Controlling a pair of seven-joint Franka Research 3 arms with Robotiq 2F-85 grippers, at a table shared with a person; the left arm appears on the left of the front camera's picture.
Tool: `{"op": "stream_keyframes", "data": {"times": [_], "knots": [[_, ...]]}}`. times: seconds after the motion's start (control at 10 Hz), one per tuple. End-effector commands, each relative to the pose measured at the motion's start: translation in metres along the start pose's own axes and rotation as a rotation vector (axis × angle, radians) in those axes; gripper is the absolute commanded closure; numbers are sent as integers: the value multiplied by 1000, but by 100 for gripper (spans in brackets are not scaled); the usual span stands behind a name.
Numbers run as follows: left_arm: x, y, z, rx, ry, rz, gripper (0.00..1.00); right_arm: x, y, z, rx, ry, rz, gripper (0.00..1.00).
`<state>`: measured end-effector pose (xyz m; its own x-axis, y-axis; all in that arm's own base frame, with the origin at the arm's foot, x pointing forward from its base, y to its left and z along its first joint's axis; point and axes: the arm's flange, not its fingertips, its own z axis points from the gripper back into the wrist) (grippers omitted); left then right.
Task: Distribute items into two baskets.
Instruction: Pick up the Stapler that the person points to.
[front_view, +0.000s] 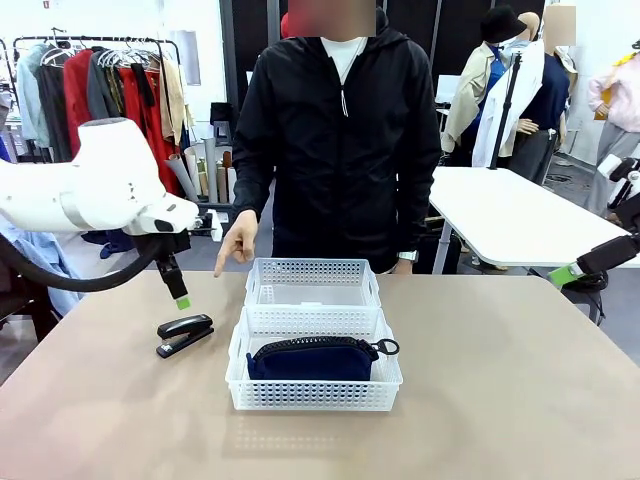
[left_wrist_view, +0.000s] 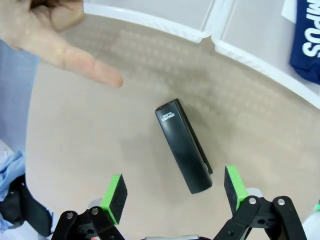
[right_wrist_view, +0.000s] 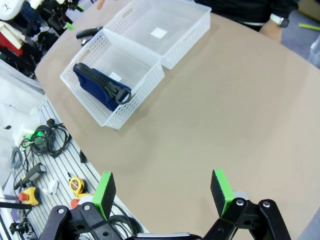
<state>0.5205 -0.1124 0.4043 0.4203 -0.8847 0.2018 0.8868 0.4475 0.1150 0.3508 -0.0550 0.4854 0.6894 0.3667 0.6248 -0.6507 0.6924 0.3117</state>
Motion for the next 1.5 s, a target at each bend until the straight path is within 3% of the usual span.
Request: {"op": "stream_keyframes", "data": {"times": [0.0, 1.4], "knots": [[11, 9, -15, -4, 78, 47, 0, 0, 0, 1, 5, 1, 1, 0], [11, -13, -96, -61, 215, 55, 0, 0, 0, 1, 5, 1, 1, 0]]}}
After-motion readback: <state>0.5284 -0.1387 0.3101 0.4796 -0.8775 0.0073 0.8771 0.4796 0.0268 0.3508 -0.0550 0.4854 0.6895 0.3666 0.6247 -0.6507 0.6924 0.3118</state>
